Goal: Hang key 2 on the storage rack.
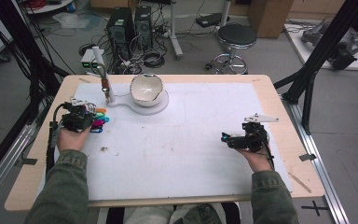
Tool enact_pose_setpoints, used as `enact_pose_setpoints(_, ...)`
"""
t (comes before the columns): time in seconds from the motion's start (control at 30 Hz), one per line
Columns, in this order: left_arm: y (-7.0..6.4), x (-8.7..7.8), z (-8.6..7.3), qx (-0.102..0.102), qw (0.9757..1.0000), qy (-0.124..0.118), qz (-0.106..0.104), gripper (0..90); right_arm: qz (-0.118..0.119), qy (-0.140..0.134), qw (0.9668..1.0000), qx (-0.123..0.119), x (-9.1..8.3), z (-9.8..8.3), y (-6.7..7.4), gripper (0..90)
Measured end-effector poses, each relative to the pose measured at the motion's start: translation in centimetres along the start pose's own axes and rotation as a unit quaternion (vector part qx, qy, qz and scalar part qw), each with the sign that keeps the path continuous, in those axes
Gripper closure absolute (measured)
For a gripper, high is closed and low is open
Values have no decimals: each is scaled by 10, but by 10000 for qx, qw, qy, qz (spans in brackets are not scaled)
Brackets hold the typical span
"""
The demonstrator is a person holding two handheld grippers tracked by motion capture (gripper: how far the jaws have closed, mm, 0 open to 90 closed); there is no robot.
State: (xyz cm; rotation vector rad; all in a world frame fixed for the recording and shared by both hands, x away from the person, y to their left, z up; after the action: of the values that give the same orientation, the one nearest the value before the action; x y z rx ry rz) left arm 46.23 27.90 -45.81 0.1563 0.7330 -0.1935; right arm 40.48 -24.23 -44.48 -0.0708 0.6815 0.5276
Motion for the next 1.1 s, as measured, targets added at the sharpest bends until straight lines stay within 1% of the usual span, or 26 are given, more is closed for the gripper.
enact_pose_setpoints(0.23,4,-11,3,-192,9997,-125,-78,794,50,-37,10000,36,-1,1,1,7)
enact_pose_setpoints(0.37,6,-17,6,-307,9992,-241,-111,795,86,-93,9999,81,-2,1,1,7)
enact_pose_setpoints(0.57,11,-25,9,-599,9969,-395,-321,794,67,-138,9998,107,-4,1,-1,7)
enact_pose_setpoints(0.6,12,-26,9,-653,9961,-424,-425,794,53,-135,9998,112,-4,1,-1,7)
enact_pose_setpoints(0.7,13,-30,11,-779,9944,-503,-508,794,45,-167,9998,131,-5,1,-2,7)
enact_pose_setpoints(0.77,15,-33,13,-811,9940,-498,-543,794,7,-211,9997,130,-6,1,-2,7)
enact_pose_setpoints(0.83,16,-36,16,-833,9938,-496,-548,795,-24,-259,9995,164,-8,2,-3,7)
enact_pose_setpoints(0.9,18,-41,22,-886,9924,-551,-648,794,-72,-343,9992,174,-10,3,-5,7)
enact_pose_setpoints(0.93,18,-42,25,-918,9918,-593,-658,794,-104,-392,9990,205,-12,4,-6,7)
enact_pose_setpoints(0.97,20,-44,28,-903,9921,-591,-643,794,-124,-424,9988,217,-13,4,-7,7)
enact_pose_setpoints(1.0,20,-46,32,-912,9917,-617,-661,794,-149,-458,9985,242,-14,5,-7,7)
enact_pose_setpoints(1.07,22,-49,40,-976,9904,-672,-718,794,-189,-503,9982,260,-17,5,-9,7)
enact_pose_setpoints(1.1,22,-50,43,-982,9901,-674,-737,794,-218,-535,9980,268,-18,5,-10,7)
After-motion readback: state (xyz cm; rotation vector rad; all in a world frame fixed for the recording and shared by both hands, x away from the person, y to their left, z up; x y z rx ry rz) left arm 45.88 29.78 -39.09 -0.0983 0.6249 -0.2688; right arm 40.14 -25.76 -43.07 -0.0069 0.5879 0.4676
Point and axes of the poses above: each handheld gripper's, and its own axes: x roughly forward along the jaws, z roughly out of its top, y roughly to its left, the point moved 8 cm from there along x, roughly forward along the jaws, and after that the axes turned 3 degrees about y, right-handed, at the moved point
